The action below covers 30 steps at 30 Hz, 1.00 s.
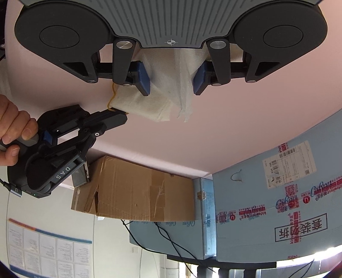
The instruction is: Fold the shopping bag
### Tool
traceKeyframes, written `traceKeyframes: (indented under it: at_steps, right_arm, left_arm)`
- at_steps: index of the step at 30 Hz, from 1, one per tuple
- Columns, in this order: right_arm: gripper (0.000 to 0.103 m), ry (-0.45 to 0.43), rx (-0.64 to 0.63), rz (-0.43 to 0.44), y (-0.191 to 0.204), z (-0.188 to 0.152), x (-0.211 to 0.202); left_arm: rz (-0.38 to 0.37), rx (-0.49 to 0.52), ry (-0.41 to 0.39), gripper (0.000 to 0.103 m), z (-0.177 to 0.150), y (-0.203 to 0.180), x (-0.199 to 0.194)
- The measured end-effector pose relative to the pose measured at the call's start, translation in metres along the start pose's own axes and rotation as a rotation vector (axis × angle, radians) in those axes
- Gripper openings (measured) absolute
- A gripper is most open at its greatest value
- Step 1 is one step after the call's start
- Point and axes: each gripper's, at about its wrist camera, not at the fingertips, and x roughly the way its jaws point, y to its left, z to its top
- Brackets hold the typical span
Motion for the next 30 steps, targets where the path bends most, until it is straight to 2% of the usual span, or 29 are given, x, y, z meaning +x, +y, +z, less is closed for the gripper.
traceKeyframes:
  at_steps: [3,4,6,8,10,13,16,22,25,28,30]
  right_arm:
    - [0.007,0.015,-0.049,-0.031,0.009,0.001,0.002]
    - [0.012,0.022,-0.071,-0.049,0.012,0.001,0.001]
    - [0.016,0.036,-0.090,-0.060,0.014,0.000,0.000]
    - [0.015,0.040,-0.115,-0.080,0.018,-0.001,0.000]
    - [0.006,0.040,-0.149,-0.093,0.021,-0.001,0.000]
    - [0.003,0.036,-0.188,-0.100,0.028,0.000,-0.001]
    - [0.002,0.044,-0.223,-0.098,0.037,0.004,-0.001]
    - [0.002,0.108,-0.346,-0.175,0.064,0.005,0.021]
    - [0.002,0.142,-0.405,-0.179,0.079,0.003,0.024]
    - [0.002,0.160,-0.429,-0.177,0.083,-0.004,0.024]
    - [0.002,0.151,-0.401,-0.176,0.077,-0.003,0.019]
  left_arm:
    - [-0.001,-0.001,-0.001,0.044,0.000,0.000,0.000]
    - [-0.002,-0.003,-0.001,0.044,0.000,0.001,0.000]
    - [-0.003,-0.004,-0.001,0.044,0.000,0.001,0.000]
    - [-0.001,-0.001,-0.002,0.044,0.000,0.000,0.000]
    - [0.002,0.003,-0.002,0.043,0.000,-0.001,0.000]
    - [0.001,0.013,-0.002,0.043,0.000,-0.003,0.000]
    - [0.001,0.022,-0.002,0.043,-0.001,-0.004,0.000]
    - [0.006,0.029,0.000,0.044,0.000,-0.006,0.001]
    - [0.001,0.018,0.000,0.044,0.000,-0.004,0.001]
    - [-0.008,0.004,0.000,0.044,-0.001,-0.001,0.001]
    - [-0.008,0.003,-0.001,0.044,-0.001,-0.001,0.001]
